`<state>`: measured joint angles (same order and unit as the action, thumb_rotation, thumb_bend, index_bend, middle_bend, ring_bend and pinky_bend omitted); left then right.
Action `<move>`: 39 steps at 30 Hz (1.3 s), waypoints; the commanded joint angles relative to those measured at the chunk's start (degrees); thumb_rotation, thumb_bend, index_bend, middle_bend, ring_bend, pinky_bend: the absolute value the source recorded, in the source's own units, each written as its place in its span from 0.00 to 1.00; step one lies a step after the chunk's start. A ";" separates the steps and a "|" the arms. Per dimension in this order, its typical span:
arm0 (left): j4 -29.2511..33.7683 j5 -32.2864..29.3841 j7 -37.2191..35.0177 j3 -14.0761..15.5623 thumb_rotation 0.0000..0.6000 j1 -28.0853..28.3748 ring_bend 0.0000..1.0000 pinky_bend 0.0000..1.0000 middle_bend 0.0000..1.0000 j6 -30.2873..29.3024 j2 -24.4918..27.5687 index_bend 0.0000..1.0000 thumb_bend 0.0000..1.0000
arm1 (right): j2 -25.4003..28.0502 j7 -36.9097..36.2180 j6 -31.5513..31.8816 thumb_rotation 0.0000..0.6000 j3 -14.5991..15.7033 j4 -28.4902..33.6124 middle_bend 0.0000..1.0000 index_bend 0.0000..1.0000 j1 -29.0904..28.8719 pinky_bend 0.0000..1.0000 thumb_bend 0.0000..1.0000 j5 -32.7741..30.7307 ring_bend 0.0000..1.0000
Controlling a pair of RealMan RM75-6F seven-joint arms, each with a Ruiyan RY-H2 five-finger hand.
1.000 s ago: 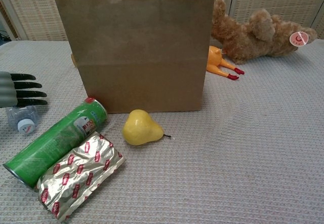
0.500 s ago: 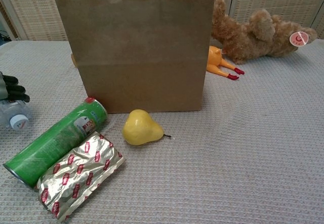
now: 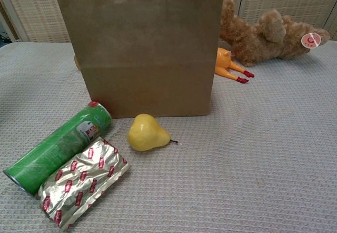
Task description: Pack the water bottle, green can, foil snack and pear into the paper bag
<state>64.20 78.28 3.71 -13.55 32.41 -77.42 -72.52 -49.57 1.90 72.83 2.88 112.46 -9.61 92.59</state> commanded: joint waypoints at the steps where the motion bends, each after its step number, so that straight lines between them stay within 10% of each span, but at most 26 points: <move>1: 14.63 -10.79 -8.70 -11.24 1.00 0.30 0.60 0.68 0.67 -1.70 0.87 0.56 0.70 | -0.14 0.27 -0.30 1.00 -0.09 0.04 0.00 0.00 -0.19 0.00 0.02 -0.29 0.00; 9: 37.60 -23.16 -20.38 -23.62 1.00 0.88 0.60 0.69 0.68 0.69 3.45 0.57 0.70 | -0.24 0.02 -0.85 1.00 -0.20 -0.27 0.00 0.00 -0.51 0.00 0.02 -0.96 0.00; 21: 49.98 -31.21 -20.78 -28.38 1.00 2.60 0.61 0.70 0.69 0.88 3.50 0.59 0.70 | -0.17 -0.83 -0.74 1.00 0.10 -0.91 0.00 0.00 -0.38 0.00 0.02 -0.76 0.00; 39: 48.11 -22.93 -8.81 -15.33 1.00 9.56 0.60 0.69 0.67 0.46 -8.74 0.57 0.70 | -0.49 -0.31 -1.57 1.00 0.45 -0.74 0.00 0.00 -0.73 0.00 0.02 -0.60 0.00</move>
<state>112.72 54.17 -6.68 -30.86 41.46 -77.10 -79.88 -50.04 1.63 71.29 3.34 111.75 -10.30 92.02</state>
